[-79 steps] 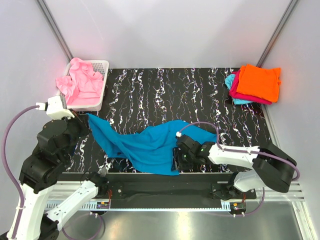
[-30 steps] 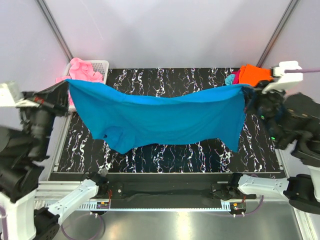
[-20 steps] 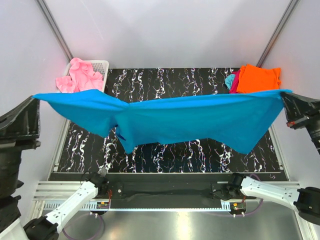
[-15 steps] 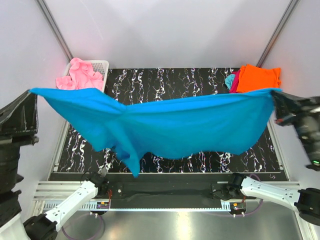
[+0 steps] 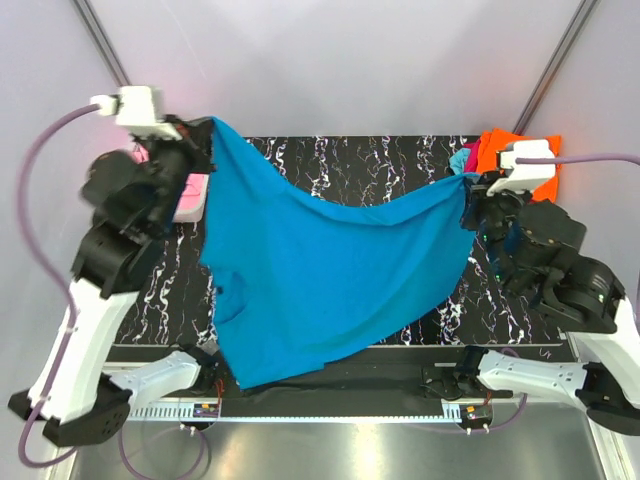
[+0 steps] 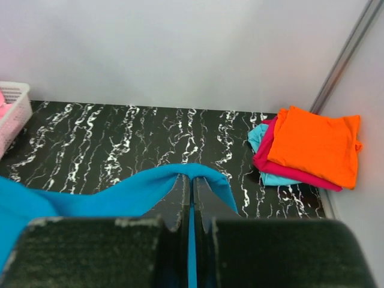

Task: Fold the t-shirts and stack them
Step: Flatten the tshirt out

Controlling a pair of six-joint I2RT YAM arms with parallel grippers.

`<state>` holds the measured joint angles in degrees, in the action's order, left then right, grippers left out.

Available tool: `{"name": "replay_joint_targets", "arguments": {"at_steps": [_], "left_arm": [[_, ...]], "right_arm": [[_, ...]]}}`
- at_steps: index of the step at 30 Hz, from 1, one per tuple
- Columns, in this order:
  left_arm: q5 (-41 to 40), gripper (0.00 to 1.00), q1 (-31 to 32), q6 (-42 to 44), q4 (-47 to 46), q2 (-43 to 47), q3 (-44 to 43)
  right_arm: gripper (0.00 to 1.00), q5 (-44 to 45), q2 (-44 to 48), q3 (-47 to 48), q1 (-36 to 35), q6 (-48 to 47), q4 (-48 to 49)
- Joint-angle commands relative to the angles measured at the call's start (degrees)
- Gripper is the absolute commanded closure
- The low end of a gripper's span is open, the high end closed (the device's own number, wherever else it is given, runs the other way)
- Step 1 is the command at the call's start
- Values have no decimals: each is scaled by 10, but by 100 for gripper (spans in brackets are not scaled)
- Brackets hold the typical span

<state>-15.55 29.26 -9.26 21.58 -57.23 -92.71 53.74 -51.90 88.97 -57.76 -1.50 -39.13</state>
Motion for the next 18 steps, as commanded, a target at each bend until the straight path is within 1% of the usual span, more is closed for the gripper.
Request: {"name": "replay_joint_targets", "arguments": {"at_steps": [1, 3, 4, 5, 7, 8, 9, 11, 12, 13, 14, 15, 16, 17, 18], "left_arm": [[-81, 100, 2, 1, 13, -11, -7], [-89, 100, 2, 1, 21, -15, -10], [-91, 100, 2, 1, 23, -14, -8], [-91, 100, 2, 1, 22, -13, -6], [-91, 100, 2, 0, 25, -9, -2], [-91, 100, 2, 0, 25, -7, 0], [-91, 100, 2, 0, 27, -3, 2], [-91, 100, 2, 0, 29, 0, 3], [-91, 100, 2, 1, 33, 2, 3], [-91, 100, 2, 1, 36, 3, 2], [-91, 100, 2, 1, 38, 4, 3], [-91, 100, 2, 1, 39, 6, 3], [-92, 100, 2, 2, 42, 7, 2], [-92, 100, 2, 2, 43, 9, 2], [-94, 100, 1, 3, 45, 9, 1]], "right_arm": [[100, 48, -25, 22, -3, -15, 43], [100, 40, -43, 24, -2, -46, 57], [100, 37, -50, 18, -2, -91, 101], [100, 39, -58, 14, -3, -115, 126], [100, 33, -93, 27, -1, -151, 149], [100, 21, -106, 35, 3, -157, 148], [100, -11, -129, 51, 6, -162, 148], [100, -53, -152, 75, 18, -143, 126], [100, -144, -181, 122, 34, -120, 64], [100, -200, -197, 147, 87, -67, 37], [100, -255, -211, 165, 112, -48, 19], [100, -334, -236, 182, 136, -35, 8], [100, -359, -248, 190, 169, -19, 5], [100, -373, -261, 199, 188, -12, 0], [100, -416, -284, 218, 207, -4, -14]]}}
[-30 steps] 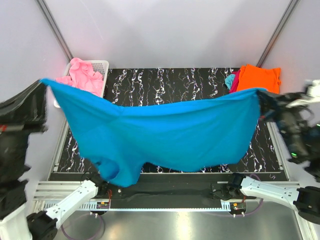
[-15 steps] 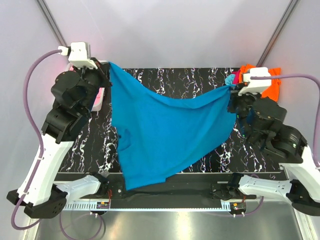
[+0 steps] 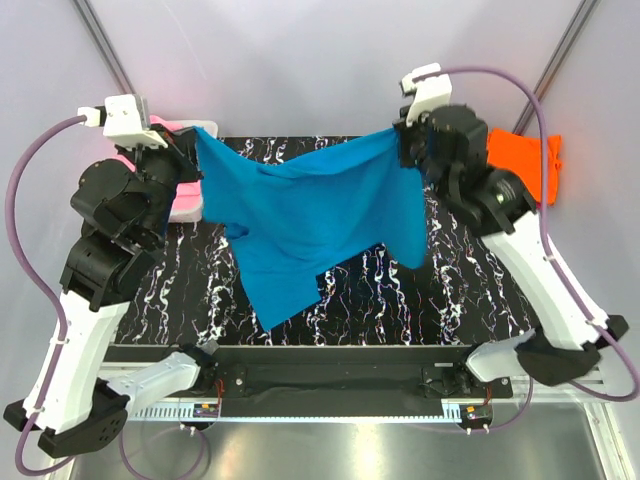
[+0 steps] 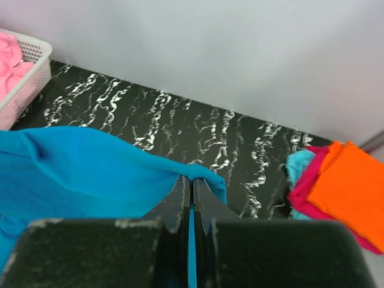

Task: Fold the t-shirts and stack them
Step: Flatten the tshirt out

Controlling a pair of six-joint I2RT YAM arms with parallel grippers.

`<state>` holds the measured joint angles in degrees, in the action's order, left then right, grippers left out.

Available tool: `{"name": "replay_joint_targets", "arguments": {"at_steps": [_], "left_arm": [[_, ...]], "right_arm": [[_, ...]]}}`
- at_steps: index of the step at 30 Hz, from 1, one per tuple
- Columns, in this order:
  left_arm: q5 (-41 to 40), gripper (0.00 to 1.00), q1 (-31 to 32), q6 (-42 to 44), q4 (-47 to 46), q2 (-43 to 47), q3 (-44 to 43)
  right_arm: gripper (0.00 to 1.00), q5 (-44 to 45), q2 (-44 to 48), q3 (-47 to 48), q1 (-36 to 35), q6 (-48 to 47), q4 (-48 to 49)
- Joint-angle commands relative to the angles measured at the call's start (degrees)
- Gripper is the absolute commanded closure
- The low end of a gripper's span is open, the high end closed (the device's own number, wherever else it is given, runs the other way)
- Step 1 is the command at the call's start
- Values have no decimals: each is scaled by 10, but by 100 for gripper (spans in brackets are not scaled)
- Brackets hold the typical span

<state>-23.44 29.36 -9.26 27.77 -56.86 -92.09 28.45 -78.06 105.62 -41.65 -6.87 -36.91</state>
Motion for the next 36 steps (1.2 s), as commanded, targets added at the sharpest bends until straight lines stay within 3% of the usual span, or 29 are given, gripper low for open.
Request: {"name": "replay_joint_targets", "arguments": {"at_steps": [1, 3, 10, 13, 20, 26, 29, 36], "left_arm": [[-20, 100, 0, 6, -10, 6, -12], [-34, 100, 0, 11, 1, -2, -22], [-137, 100, -12, 5, 59, -33, -62], [-141, 100, -57, -37, 116, -59, -90], [-8, 100, -192, -98, 195, -128, -114], [180, 100, -323, -130, 184, -169, -111], [222, 100, -353, -138, 164, -159, -103], [309, 100, -353, -125, 135, -77, -104]], "right_arm": [[100, -186, -31, 57, 93, 65, -37], [100, -238, -51, 69, 140, 87, -38], [100, -283, -52, 74, 330, 127, -41], [100, -316, -39, 56, 380, 132, -41], [100, -436, -39, 42, 502, 180, -39], [100, -473, -40, 62, 533, 179, -41], [100, -472, -15, 56, 534, 166, -41], [100, -496, 82, 32, 534, 143, -55]]}}
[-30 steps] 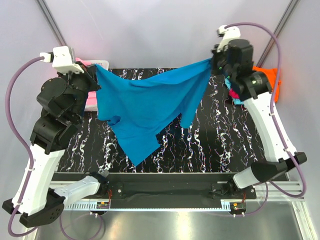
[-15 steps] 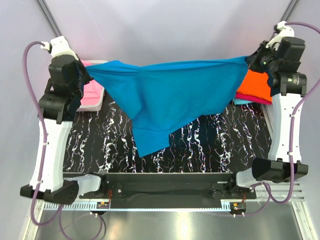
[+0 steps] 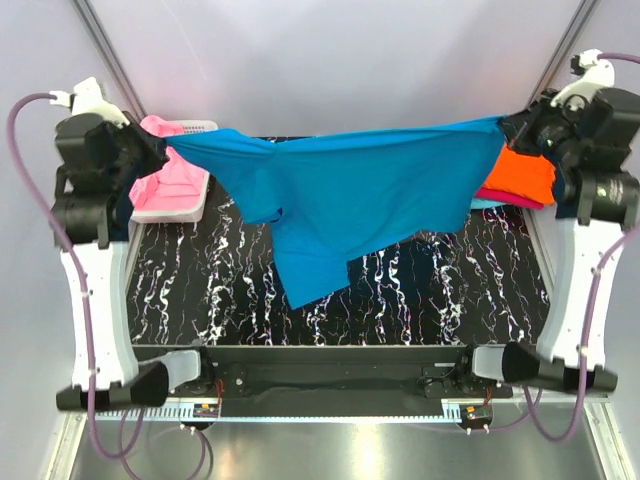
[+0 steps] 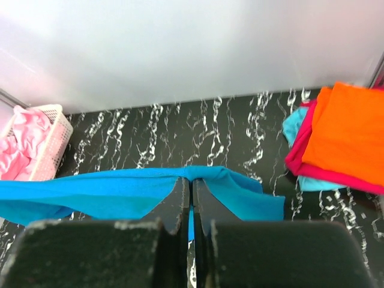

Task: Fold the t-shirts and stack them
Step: Flatten the tshirt out

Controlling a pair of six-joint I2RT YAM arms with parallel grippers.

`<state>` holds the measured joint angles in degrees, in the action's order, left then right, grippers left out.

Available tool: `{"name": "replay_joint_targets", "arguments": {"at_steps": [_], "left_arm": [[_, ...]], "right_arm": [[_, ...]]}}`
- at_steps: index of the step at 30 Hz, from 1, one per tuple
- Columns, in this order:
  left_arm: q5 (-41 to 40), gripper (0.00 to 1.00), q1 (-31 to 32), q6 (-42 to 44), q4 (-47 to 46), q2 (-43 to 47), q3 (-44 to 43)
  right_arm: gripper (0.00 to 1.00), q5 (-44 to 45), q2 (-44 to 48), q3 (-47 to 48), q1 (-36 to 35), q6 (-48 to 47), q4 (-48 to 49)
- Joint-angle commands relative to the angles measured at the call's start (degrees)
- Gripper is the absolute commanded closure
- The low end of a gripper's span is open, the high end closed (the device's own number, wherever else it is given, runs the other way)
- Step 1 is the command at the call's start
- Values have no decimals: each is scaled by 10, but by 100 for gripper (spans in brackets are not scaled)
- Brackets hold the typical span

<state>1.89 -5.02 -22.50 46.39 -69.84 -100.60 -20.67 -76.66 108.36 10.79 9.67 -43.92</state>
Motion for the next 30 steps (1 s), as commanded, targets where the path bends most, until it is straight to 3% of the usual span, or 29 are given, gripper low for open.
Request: {"name": "replay_joint_targets", "arguments": {"at_steps": [1, 11, 17, 21, 25, 30], "left_arm": [[66, 100, -10, 10, -51, 60, -21], [94, 100, -10, 30, -48, 227, -22], [58, 100, -10, 31, -51, 262, -53], [54, 100, -10, 25, -74, 240, -86], [68, 100, -10, 6, -78, 161, -128], [72, 100, -10, -25, -93, 84, -65]], "right_arm": [[100, -11, 77, 2, 10, -25, 16], [100, -32, 204, -3, 10, -56, -5], [100, -26, 236, 25, 10, -55, -2], [100, -19, 232, 48, 10, -54, 12], [100, -14, 202, 59, 10, -44, 21], [100, -9, 165, -94, 10, -2, 107]]}}
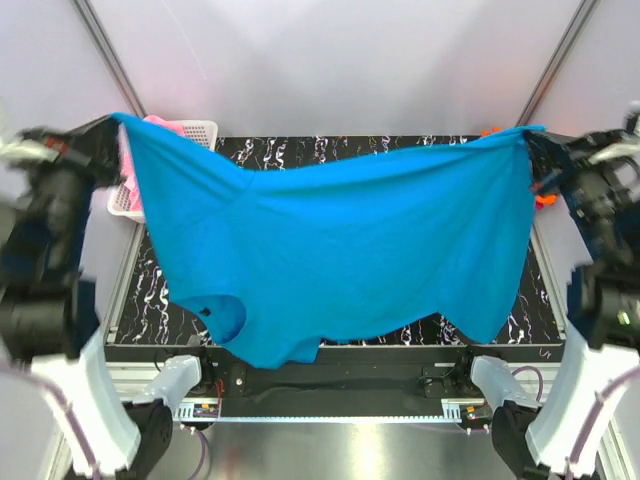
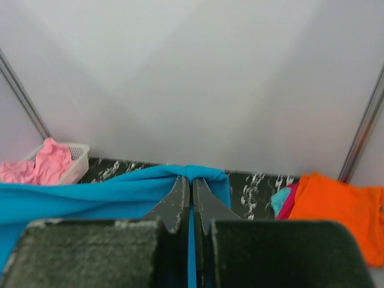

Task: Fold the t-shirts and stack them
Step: Flatten the tshirt out, then fold the tshirt

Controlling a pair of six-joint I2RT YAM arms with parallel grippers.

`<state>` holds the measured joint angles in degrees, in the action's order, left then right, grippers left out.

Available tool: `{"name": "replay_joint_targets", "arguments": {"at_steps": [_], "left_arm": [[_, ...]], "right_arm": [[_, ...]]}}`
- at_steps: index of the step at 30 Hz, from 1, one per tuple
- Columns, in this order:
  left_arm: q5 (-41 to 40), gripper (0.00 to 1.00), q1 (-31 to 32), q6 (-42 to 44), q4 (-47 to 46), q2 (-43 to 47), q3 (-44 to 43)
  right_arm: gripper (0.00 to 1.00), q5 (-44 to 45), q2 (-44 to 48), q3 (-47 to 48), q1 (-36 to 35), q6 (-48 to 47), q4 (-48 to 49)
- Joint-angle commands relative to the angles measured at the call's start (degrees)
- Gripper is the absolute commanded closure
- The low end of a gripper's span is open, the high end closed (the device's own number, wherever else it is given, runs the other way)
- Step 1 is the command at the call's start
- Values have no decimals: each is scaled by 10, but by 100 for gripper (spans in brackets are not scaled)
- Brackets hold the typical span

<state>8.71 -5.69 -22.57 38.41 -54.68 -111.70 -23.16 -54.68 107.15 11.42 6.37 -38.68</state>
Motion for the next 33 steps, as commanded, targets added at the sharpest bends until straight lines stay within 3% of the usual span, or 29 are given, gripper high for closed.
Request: {"name": "replay_joint_targets", "arguments": {"at_steps": [1, 5, 11, 16, 22, 27, 33], "left_arm": [[4, 100, -2, -28, -23, -86, 67], [-7, 100, 2, -35, -90, -124, 201], [-55, 100, 44, -29, -179, -267, 262], [-70, 100, 85, -27, -220, -457, 189], [-84, 100, 130, -23, -208, -637, 11], [-85, 100, 149, -18, -204, -715, -102], [-99, 100, 158, -15, -207, -729, -94]], "right_arm": [[100, 15, -63, -110, 4, 39, 70], [100, -8, -113, -276, 4, 94, 212], [100, -42, -269, -374, 4, 145, 357], [100, -108, -429, -346, 2, 183, 435], [100, -158, -581, -233, -8, 185, 437], [100, -176, -669, -129, -11, 183, 415], [100, -174, -720, -56, -15, 174, 372]]}}
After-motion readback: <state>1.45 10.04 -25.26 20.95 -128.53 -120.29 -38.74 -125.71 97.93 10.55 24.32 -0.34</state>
